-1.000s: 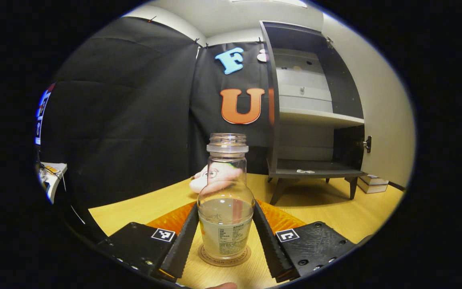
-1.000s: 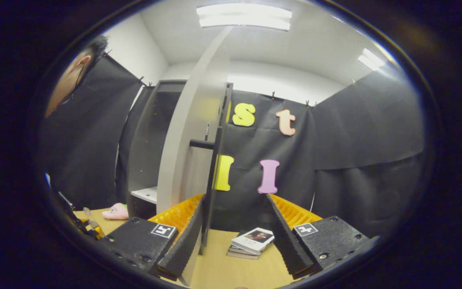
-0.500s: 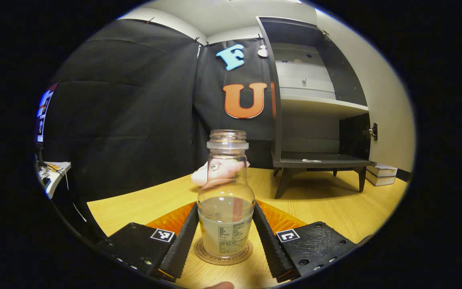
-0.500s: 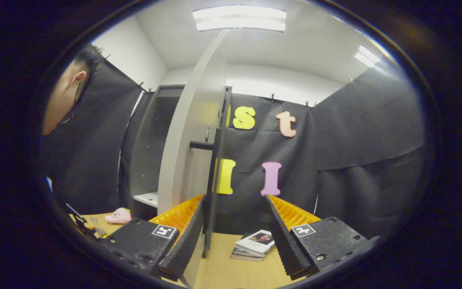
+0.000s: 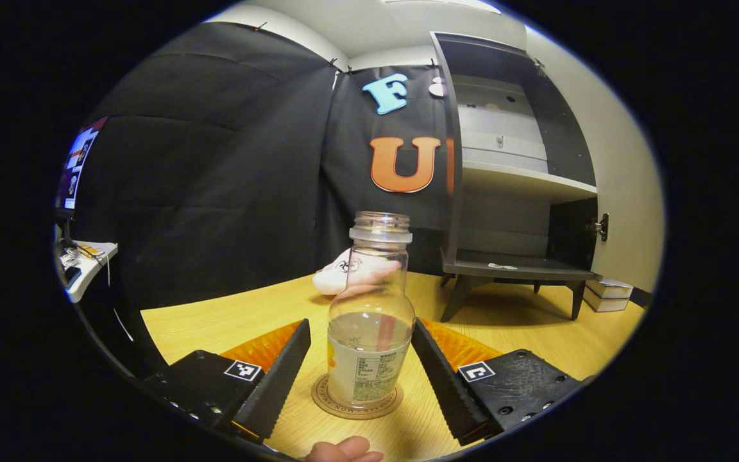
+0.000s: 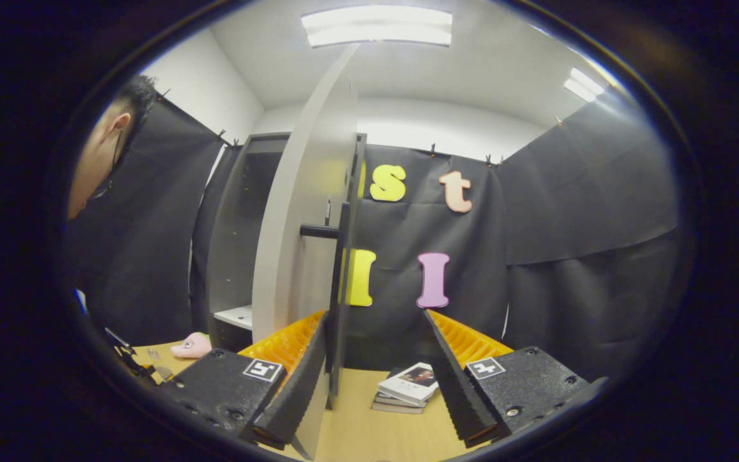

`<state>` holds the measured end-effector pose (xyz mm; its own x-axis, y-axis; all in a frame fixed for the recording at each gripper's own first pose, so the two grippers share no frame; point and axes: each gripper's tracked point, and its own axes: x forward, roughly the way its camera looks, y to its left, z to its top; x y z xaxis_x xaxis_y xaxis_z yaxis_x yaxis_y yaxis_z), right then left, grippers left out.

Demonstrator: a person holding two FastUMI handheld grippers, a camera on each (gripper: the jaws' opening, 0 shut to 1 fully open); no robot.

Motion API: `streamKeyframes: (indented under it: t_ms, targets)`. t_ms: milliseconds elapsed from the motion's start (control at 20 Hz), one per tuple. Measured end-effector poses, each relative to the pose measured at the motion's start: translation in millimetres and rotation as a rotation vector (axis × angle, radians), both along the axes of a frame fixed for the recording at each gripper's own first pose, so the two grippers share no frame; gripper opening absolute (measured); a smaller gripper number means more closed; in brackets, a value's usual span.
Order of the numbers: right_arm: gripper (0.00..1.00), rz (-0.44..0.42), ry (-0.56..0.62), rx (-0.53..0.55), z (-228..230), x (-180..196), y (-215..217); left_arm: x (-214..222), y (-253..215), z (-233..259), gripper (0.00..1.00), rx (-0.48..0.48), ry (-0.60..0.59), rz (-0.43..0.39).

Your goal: Open the cabinet door with the right hand, grasp the bottle in the cabinet with the left hand and place it on the coaster, then close the cabinet door with the right hand.

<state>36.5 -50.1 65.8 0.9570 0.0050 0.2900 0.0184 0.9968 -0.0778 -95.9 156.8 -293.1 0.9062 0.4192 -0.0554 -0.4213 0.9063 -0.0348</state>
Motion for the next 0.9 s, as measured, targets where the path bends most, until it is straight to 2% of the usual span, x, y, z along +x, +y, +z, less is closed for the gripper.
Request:
streamKeyframes:
  t_ms: [200, 400, 650, 750, 900]
  targets:
    - [0.90, 0.034, -0.038, 0.067, -2.3, 1.1, 3.1, -8.6, -6.5, 58.7, 0.95, 0.013, -0.027, -0.048]
    - [0.92, 0.056, -0.060, 0.081, -0.8, 1.3, -1.7, -21.5, -24.3, 124.6, 0.95, 0.029, -0.023, -0.115]
    - [0.93, 0.091, -0.047, 0.119, -1.2, 0.0, -1.3, -42.4, -36.8, 245.3, 0.95, 0.075, -0.079, -0.113]
    - [0.92, 0.135, -0.025, 0.185, -4.1, 2.0, -0.2, -43.5, -53.5, 284.2, 0.95, 0.118, -0.052, -0.134]
    - [0.92, 0.255, 0.048, 0.380, -13.4, 5.9, 7.5, -49.4, -102.0, 345.3, 0.95, 0.187, -0.058, -0.212]
